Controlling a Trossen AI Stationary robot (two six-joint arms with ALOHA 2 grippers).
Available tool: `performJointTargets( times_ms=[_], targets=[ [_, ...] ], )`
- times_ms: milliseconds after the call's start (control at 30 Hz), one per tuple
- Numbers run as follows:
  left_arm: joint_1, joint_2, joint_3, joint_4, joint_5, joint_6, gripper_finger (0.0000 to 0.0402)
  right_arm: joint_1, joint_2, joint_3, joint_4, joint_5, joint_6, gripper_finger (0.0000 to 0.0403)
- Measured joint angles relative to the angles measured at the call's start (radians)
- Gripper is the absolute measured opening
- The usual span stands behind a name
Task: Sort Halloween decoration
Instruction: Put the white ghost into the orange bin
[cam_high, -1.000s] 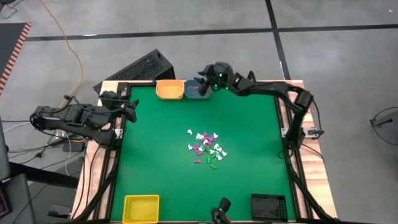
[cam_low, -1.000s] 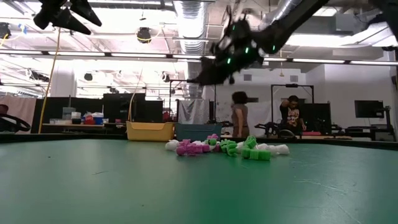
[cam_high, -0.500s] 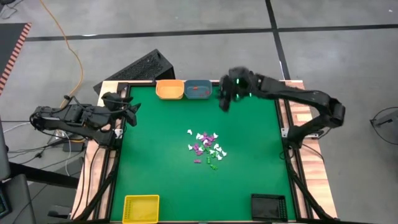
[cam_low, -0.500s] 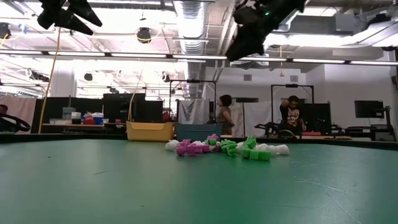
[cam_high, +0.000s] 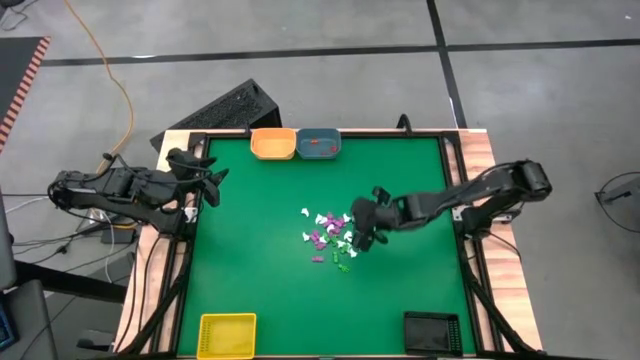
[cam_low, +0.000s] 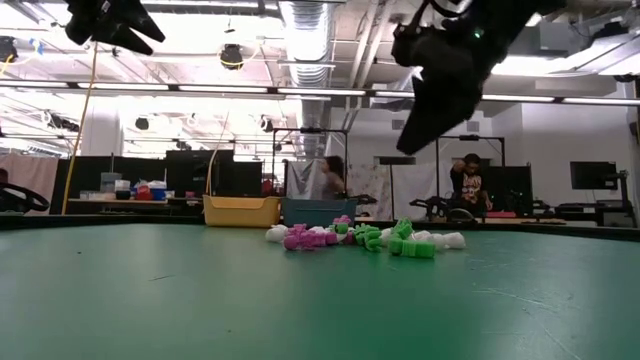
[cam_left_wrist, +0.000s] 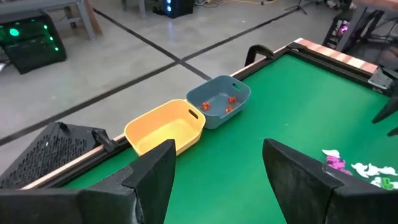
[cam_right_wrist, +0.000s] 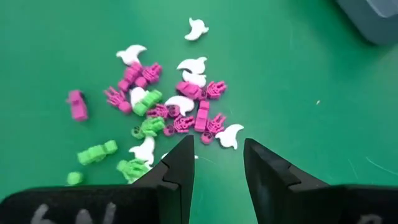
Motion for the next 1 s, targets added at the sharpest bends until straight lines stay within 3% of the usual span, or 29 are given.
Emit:
performJointTargets(
  times_ms=[300, 400, 533, 633, 833, 1000],
  targets=[
    [0.0, 0.0, 0.0, 0.07, 0.039, 0.064, 0.0231, 0.09, 0.145, -0.006, 0.0, 0.038, 0.193, 0.0132],
    [0.0, 0.0, 0.0, 0.073, 0.046, 0.072, 0.0231, 0.139, 0.135, -0.075, 0.068, 0.044, 0.313, 0.0132],
    [0.001, 0.0, 0.0, 0.083, 0.045, 0.074, 0.0231, 0.234, 0.07, -0.177, 0.144, 0.183, 0.496, 0.0132],
    [0.001, 0.0, 0.0, 0.094, 0.044, 0.073, 0.0231, 0.292, 0.05, -0.21, 0.189, 0.281, 0.509, 0.0132],
    [0.001, 0.0, 0.0, 0.098, 0.041, 0.052, 0.0231, 0.325, 0.134, -0.214, 0.224, 0.294, 0.495, 0.0132],
    [0.001, 0.011, 0.0, 0.098, 0.038, 0.031, 0.0231, 0.325, 0.207, -0.214, 0.221, 0.39, 0.595, 0.0134]
  ],
)
